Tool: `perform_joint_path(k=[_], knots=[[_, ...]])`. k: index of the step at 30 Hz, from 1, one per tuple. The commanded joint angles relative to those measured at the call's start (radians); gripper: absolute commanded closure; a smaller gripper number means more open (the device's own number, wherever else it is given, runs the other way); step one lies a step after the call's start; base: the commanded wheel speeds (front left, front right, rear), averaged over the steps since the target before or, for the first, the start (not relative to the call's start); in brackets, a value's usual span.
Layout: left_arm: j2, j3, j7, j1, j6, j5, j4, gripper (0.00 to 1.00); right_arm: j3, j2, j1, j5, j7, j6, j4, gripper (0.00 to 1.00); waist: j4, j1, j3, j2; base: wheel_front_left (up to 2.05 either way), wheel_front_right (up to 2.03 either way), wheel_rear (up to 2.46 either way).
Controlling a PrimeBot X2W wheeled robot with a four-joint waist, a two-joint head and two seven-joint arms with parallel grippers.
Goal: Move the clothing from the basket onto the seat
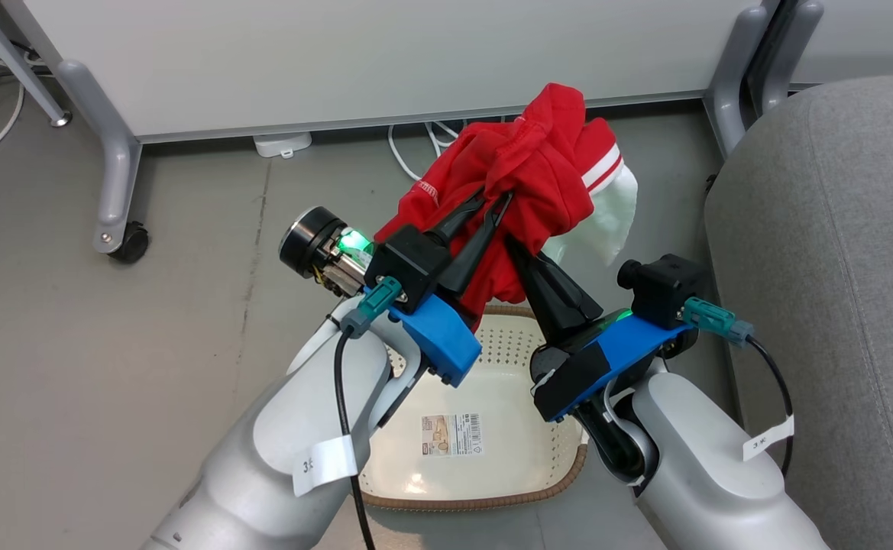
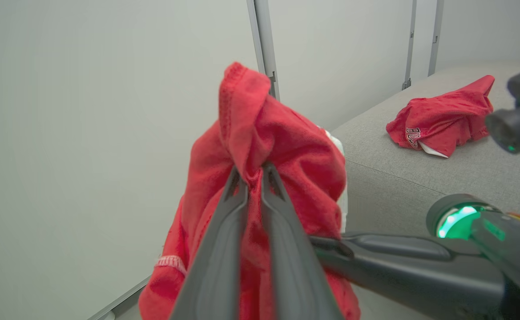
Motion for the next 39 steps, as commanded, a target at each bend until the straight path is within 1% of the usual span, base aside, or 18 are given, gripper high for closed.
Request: perform_joint_path(k=[1,10,11,12,28,34,39], knots=[[0.000,0.006,-0.005,-0.008,-0.002,0.006,0.000,1.00,0.002,-0.001,-0.010,0.004,0.000,0.000,0.005,1.00,-0.002,0.0000,-0.001,0.0000,0.00,0.00,0.00],[-0.002,0.014,-0.005,0.004,-0.005,0.012,0.007,1.00,0.002,-0.001,-0.007,0.007,0.000,0.000,-0.007,1.00,-0.009,0.0000,-0.011,0.0000,0.00,0.00,0.00],[-0.002,0.016,-0.005,0.006,-0.005,0.013,0.009,0.75,0.002,-0.001,-0.006,0.006,0.000,0.000,-0.008,1.00,-0.009,0.0000,-0.012,0.0000,0.00,0.00,0.00],[-0.003,0.018,-0.005,0.006,-0.005,0.015,0.010,0.00,0.002,-0.001,-0.004,0.004,0.000,0.000,-0.010,1.00,-0.009,0.0000,-0.012,0.0000,0.00,0.00,0.00],[-0.005,0.045,-0.005,0.012,-0.004,0.039,0.002,0.00,-0.024,-0.001,0.011,-0.036,-0.001,0.000,-0.016,1.00,-0.018,0.0000,-0.011,0.0000,0.00,0.00,0.00],[-0.006,0.053,-0.005,0.021,-0.005,0.043,-0.006,0.00,-0.079,-0.001,0.029,-0.074,-0.001,0.000,-0.041,1.00,-0.035,0.0000,-0.006,0.0000,0.00,0.00,0.00],[-0.005,0.055,-0.005,0.022,-0.006,0.050,-0.017,0.00,-0.138,-0.001,0.028,-0.142,-0.001,0.000,-0.079,1.00,-0.062,0.0000,0.015,0.0000,0.00,0.00,0.00]])
